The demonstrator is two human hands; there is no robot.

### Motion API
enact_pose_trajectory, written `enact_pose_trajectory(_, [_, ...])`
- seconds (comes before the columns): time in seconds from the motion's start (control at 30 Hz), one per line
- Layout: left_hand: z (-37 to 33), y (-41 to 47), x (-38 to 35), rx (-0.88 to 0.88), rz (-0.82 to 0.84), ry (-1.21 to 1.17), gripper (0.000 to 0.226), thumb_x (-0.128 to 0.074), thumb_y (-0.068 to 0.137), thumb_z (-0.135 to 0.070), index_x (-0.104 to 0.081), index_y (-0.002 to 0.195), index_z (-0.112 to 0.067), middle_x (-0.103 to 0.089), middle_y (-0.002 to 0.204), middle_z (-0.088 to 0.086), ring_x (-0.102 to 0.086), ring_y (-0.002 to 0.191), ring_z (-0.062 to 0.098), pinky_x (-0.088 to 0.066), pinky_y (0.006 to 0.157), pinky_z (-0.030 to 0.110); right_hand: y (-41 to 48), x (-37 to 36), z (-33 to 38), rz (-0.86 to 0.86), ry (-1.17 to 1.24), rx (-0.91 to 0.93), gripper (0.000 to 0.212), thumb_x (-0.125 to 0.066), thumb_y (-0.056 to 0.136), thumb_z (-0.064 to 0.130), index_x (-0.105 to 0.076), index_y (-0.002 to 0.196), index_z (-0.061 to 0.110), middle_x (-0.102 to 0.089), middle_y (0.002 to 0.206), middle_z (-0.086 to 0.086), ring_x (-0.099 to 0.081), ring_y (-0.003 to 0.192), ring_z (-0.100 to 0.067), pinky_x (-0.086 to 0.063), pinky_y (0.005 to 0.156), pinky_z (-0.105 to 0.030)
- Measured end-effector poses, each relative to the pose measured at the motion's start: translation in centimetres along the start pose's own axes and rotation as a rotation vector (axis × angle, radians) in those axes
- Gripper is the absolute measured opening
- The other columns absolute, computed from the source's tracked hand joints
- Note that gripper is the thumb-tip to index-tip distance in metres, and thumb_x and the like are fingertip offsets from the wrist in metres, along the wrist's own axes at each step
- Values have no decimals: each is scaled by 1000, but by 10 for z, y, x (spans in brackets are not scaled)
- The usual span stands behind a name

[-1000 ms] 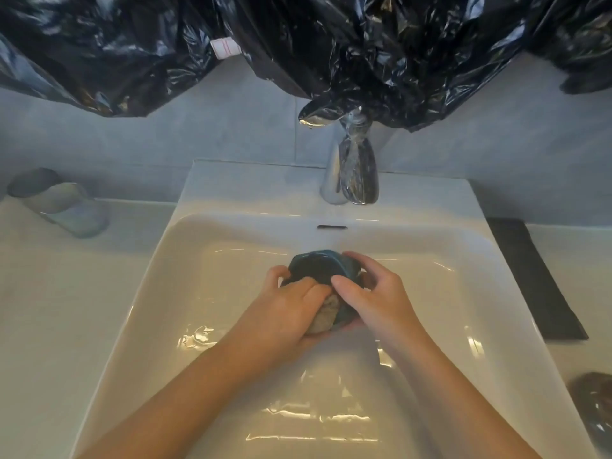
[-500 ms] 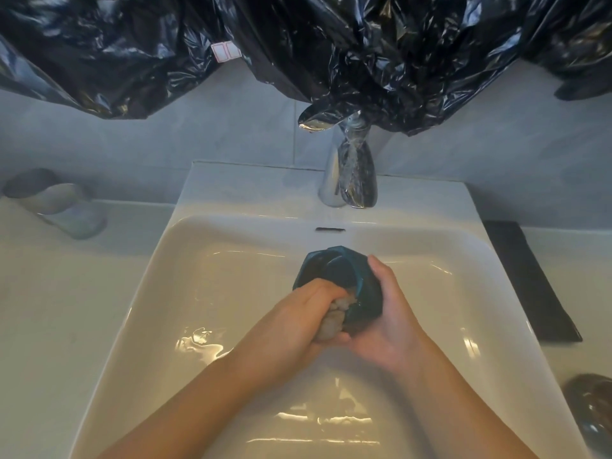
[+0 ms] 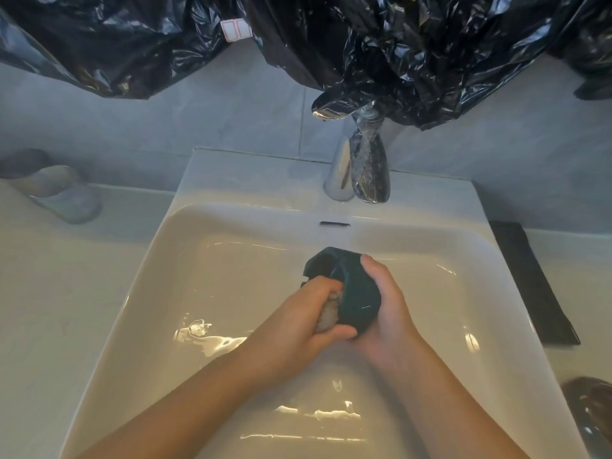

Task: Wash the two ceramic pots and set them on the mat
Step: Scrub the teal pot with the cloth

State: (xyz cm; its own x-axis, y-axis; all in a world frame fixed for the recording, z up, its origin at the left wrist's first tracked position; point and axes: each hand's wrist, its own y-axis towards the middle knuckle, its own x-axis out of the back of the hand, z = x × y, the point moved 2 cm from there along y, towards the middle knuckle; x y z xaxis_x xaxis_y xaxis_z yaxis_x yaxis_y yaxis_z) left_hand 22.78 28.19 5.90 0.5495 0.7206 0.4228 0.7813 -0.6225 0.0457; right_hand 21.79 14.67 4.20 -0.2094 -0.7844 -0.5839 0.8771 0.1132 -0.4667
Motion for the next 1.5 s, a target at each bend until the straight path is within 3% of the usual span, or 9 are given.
enact_pose_trajectory(0.23, [-18, 5, 3, 163, -135, -450, 30, -66, 88, -12, -52, 106, -30, -62, 75, -13, -51, 54, 2, -44, 50, 19, -2, -5, 0, 8, -367, 445, 62, -59, 76, 45, -48, 136, 40, -60, 132, -10, -62, 116, -32, -56, 88, -46])
enact_pose_trajectory(0.43, [0, 3, 6, -141, -67, 116, 37, -69, 83, -25, -49, 110, -11, -59, 96, 8, -55, 82, 15, -39, 77, 6, -6, -8, 10, 87, -30, 70, 64, -68, 78, 56, -63, 130, 19, -71, 118, -12, -70, 106, -26, -58, 77, -36])
enact_pose_trajectory(0.53, [-3, 4, 3, -33, -65, 6, 43, -65, 81, -37, -47, 117, -20, -56, 109, -9, -55, 97, 1, -45, 82, 16, -6, -10, 6, 24, 2, 112, 44, -61, 80, 40, -72, 114, 16, -75, 101, -10, -73, 91, -24, -58, 69, -34])
enact_pose_trajectory(0.67, [-11, 6, 0, 106, -93, -375, 37, -66, 83, -22, -49, 115, -26, -60, 84, -25, -57, 70, -4, -43, 61, 12, 0, -12, 3, -17, -267, 407, 63, -60, 80, 41, -47, 140, 25, -62, 130, -13, -63, 115, -31, -56, 91, -42])
enact_pose_trajectory(0.93, [-3, 1, 0, -64, -34, 31, 33, -63, 87, -30, -49, 114, -16, -58, 105, -1, -58, 91, 12, -50, 76, 30, -1, -4, 12, 35, -43, 75, 53, -61, 78, 51, -64, 127, 29, -73, 115, -8, -71, 100, -25, -56, 78, -38])
enact_pose_trajectory(1.13, [-16, 3, -4, 176, -113, -453, 29, -63, 89, -16, -49, 110, -31, -60, 85, -8, -52, 58, 0, -44, 53, 18, -2, -6, 3, 5, -368, 425, 54, -59, 77, 40, -55, 129, 29, -63, 122, -12, -66, 103, -28, -57, 76, -37])
enact_pose_trajectory(1.27, [-15, 3, 3, 32, -133, -232, 29, -61, 84, -29, -50, 111, -28, -61, 92, -14, -58, 75, 2, -46, 64, 18, -4, -11, 10, 15, -197, 231, 52, -62, 84, 44, -56, 133, 30, -67, 123, -9, -68, 104, -25, -56, 79, -37])
enact_pose_trajectory(1.37, [-8, 1, -1, -161, -3, 80, 33, -58, 89, -34, -48, 112, -13, -59, 94, 10, -56, 79, 22, -47, 70, 34, -6, -4, 20, 37, 46, -5, 56, -58, 81, 48, -62, 131, 22, -72, 114, -12, -71, 96, -28, -58, 82, -39])
enact_pose_trajectory(1.5, [-13, 2, -8, -85, -6, 4, 34, -62, 88, -32, -46, 114, -17, -58, 103, 0, -56, 91, 12, -48, 78, 25, -8, -3, 16, 24, -23, 106, 50, -64, 78, 36, -66, 125, 18, -71, 109, -14, -70, 92, -29, -58, 76, -38])
